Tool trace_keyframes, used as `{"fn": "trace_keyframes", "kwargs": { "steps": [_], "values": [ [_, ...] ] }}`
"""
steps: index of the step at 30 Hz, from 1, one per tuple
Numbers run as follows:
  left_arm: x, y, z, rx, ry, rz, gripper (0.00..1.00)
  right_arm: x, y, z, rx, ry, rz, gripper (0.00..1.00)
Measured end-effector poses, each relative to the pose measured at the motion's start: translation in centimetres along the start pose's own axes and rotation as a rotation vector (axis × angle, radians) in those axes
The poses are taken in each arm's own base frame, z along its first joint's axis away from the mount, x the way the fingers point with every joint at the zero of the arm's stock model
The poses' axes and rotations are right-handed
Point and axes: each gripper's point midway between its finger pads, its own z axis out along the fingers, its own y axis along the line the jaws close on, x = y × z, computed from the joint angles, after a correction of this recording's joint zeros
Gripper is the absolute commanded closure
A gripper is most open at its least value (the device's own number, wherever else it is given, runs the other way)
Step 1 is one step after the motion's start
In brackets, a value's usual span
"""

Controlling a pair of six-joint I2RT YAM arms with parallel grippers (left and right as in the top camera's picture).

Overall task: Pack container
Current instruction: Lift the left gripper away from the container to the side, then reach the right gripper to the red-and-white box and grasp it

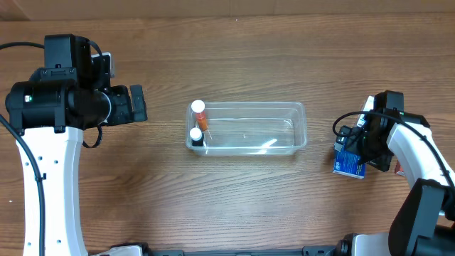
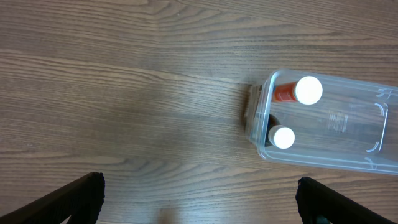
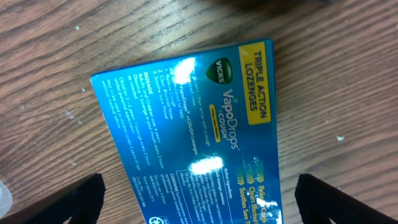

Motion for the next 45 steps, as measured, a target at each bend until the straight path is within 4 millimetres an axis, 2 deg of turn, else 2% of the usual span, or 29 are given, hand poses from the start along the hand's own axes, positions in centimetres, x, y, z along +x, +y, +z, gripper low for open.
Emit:
{"fn": "trace_keyframes", "kwargs": {
  "steps": [7, 10, 12, 14, 17, 19, 20, 22, 24, 30, 35, 39, 45],
  "values": [
    [0.0, 0.0, 0.0, 0.0, 0.0, 0.0, 0.0, 0.2, 0.0, 0.2, -0.001, 0.014, -0.017, 0.0],
    [0.0, 0.0, 0.0, 0.0, -0.001, 0.002, 0.0, 0.7, -0.5, -0.9, 0.01, 0.055, 0.006, 0.0],
    [0.0, 0.0, 0.0, 0.0, -0.002, 0.003, 0.0, -1.1, -1.3, -3.0, 0.005, 0.009, 0.065, 0.0],
    [0.0, 0.0, 0.0, 0.0, 0.0, 0.003, 0.0, -3.7, -3.3, -6.6, -0.006, -0.088, 0.163, 0.0],
    [0.0, 0.0, 0.0, 0.0, 0.002, 0.003, 0.0, -6.8, -7.8, -12.9, -0.005, -0.27, 0.32, 0.0],
    [0.0, 0.0, 0.0, 0.0, 0.002, 0.003, 0.0, -7.2, -10.7, -14.9, 0.01, -0.337, 0.408, 0.0],
    [0.0, 0.0, 0.0, 0.0, 0.002, 0.003, 0.0, -7.1, -12.0, -15.2, 0.02, -0.348, 0.449, 0.0],
    [0.0, 0.0, 0.0, 0.0, 0.002, 0.003, 0.0, -6.9, -14.0, -15.0, 0.036, -0.349, 0.511, 0.0],
    [0.0, 0.0, 0.0, 0.0, 0.002, 0.003, 0.0, -6.9, -15.3, -14.0, 0.047, -0.324, 0.541, 0.0],
    [0.1, 0.0, 0.0, 0.0, 0.003, 0.002, 0.0, -6.6, -16.3, -7.5, 0.084, -0.137, 0.526, 0.0],
    [0.0, 0.0, 0.0, 0.0, 0.001, 0.003, 0.0, -6.3, -16.7, -3.4, 0.093, -0.02, 0.492, 0.0],
    [0.0, 0.0, 0.0, 0.0, 0.002, 0.003, 0.0, -6.4, -16.9, -2.0, 0.097, 0.004, 0.46, 0.0],
    [0.0, 0.0, 0.0, 0.001, 0.001, 0.003, 0.0, -7.0, -17.1, -1.4, 0.1, -0.01, 0.414, 0.0]
  ]
}}
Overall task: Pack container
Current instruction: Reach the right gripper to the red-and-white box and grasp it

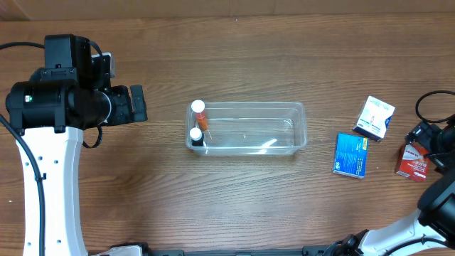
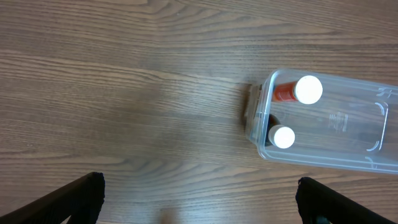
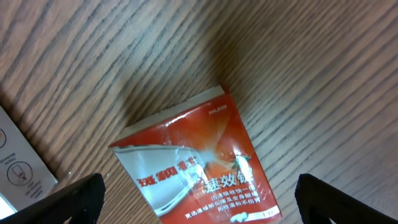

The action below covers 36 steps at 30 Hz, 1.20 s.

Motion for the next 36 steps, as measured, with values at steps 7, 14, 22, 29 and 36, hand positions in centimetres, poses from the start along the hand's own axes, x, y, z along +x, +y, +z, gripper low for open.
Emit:
{"fn": "trace_keyframes", "kwargs": {
  "steps": [7, 14, 22, 29, 36],
  "values": [
    [-0.1, -0.1, 0.0, 0.007, -0.003, 0.0, 0.0, 0.8, 0.0, 2.5, 0.007, 0.072, -0.037, 0.0],
    [-0.1, -0.1, 0.0, 0.007, -0.006, 0.001, 0.0, 2.2, 0.0, 4.3, 0.001, 0.094, -0.057, 0.04],
    [-0.1, -0.1, 0.0, 0.007, -0.006, 0.001, 0.0, 2.0, 0.2, 4.3, -0.01, 0.087, -0.061, 0.11],
    [-0.1, -0.1, 0.0, 0.007, -0.006, 0.001, 0.0, 1.9, 0.2, 4.3, -0.011, 0.082, -0.061, 0.2],
    [-0.1, -0.1, 0.0, 0.007, -0.006, 0.001, 0.0, 1.8, 0.4, 4.3, -0.02, 0.078, -0.06, 0.27]
  ]
}}
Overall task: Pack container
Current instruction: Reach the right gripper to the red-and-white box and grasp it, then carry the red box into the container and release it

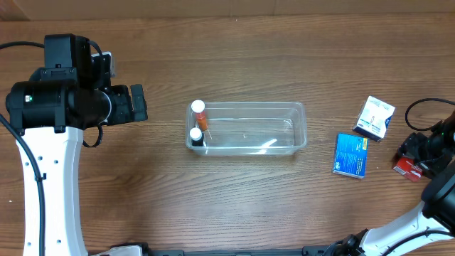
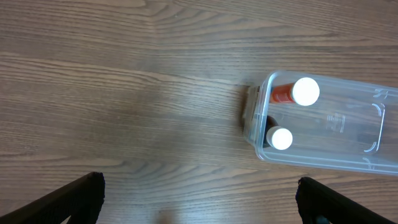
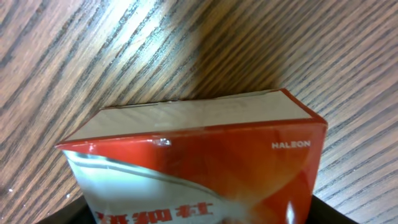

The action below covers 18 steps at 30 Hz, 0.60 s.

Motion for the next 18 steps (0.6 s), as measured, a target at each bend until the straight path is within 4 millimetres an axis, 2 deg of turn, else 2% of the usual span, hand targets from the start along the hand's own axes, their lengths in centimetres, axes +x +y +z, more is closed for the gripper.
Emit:
{"fn": "trace_keyframes", "kwargs": {
  "steps": [6, 8, 12, 14, 17, 18],
  "values": [
    [0.0, 0.0, 0.0, 0.0, 0.0, 0.0, 0.0, -0.3, 0.4, -0.9, -0.021, -0.006, 0.025, 0.28],
    [0.0, 0.0, 0.0, 0.0, 0.0, 0.0, 0.0, -0.8, 0.5, -2.3, -0.028, -0.029, 0.036, 0.29],
    [0.0, 0.0, 0.0, 0.0, 0.0, 0.0, 0.0, -1.7, 1.4, -7.1, -0.064, -0.116, 0.056, 0.32],
    [0.0, 0.0, 0.0, 0.0, 0.0, 0.0, 0.0, -1.9, 2.5, -10.1, -0.084, -0.175, 0.044, 0.32],
    [0.0, 0.0, 0.0, 0.0, 0.0, 0.0, 0.0, -1.2, 5.4, -14.7, -0.123, -0.267, -0.021, 0.36],
    [0.0, 0.0, 0.0, 0.0, 0.0, 0.0, 0.0, -0.5, 7.0, -16.4, -0.141, -0.299, -0.063, 0.36]
  ]
}}
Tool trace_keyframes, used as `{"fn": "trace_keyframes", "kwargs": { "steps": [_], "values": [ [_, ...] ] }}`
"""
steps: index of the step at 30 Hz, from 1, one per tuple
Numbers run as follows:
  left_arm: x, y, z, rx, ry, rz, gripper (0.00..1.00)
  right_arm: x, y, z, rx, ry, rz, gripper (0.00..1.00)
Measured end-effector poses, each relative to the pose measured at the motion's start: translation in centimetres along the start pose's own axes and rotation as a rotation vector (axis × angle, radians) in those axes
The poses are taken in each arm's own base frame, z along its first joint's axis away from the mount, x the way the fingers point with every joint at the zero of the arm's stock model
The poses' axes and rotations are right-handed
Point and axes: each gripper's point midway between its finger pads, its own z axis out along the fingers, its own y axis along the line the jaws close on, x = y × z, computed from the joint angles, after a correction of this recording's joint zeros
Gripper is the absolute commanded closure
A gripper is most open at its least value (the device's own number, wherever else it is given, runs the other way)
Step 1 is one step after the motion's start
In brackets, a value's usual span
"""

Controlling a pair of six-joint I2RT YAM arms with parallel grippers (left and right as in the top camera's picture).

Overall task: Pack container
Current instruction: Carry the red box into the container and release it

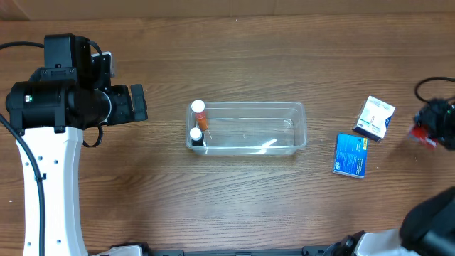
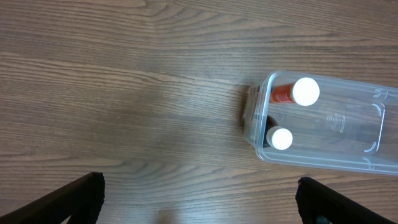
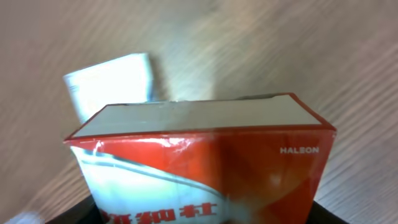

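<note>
A clear plastic container (image 1: 301,126) lies mid-table, with an orange bottle (image 1: 198,107) and a dark bottle (image 1: 195,133), both white-capped, standing at its left end. The container (image 2: 373,124) and its bottles also show in the left wrist view. My right gripper (image 1: 432,132) is at the far right edge, shut on a red and white box (image 3: 199,162) that is raised off the table. A white box (image 3: 112,84) lies below it. My left gripper (image 1: 136,104) hangs open left of the container, its fingers (image 2: 78,196) wide apart over bare wood.
A blue lozenge box (image 1: 349,155) lies flat right of the container. The white box (image 1: 375,118) sits just behind it. A black cable (image 1: 426,87) loops at the right edge.
My right gripper, down around the red box on the table at the right edge, now holds it lifted and further back, beside the white box. The left arm has not moved.
My right gripper stood open over the blue box. Then it was at the far right, open above the red box. Then it was down around that box, and now it holds the box off the table. The left arm stayed put throughout.
</note>
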Motion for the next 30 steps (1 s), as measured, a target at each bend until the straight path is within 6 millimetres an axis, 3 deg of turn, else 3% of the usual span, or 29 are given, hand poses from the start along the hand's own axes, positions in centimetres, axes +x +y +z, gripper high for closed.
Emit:
{"fn": "trace_keyframes", "kwargs": {
  "steps": [3, 7, 16, 20, 30],
  "values": [
    [0.0, 0.0, 0.0, 0.0, -0.001, 0.0, 0.0, 2.1, 6.7, -4.3, -0.089, -0.056, -0.18, 0.36],
    [0.0, 0.0, 0.0, 0.0, -0.001, 0.0, 0.0, 7.9, 14.0, -7.5, -0.173, -0.025, -0.428, 0.36],
    [0.0, 0.0, 0.0, 0.0, -0.001, 0.0, 0.0, 19.5, 25.9, -10.2, -0.371, 0.016, -0.704, 0.36],
    [0.1, 0.0, 0.0, -0.001, 0.003, 0.0, 0.0, 23.0, 29.1, -9.0, -0.393, 0.07, -0.699, 0.36],
    [0.3, 0.0, 0.0, -0.001, 0.012, -0.001, 0.0, 29.4, 34.5, -2.3, -0.358, 0.185, -0.699, 0.36]
  ]
}}
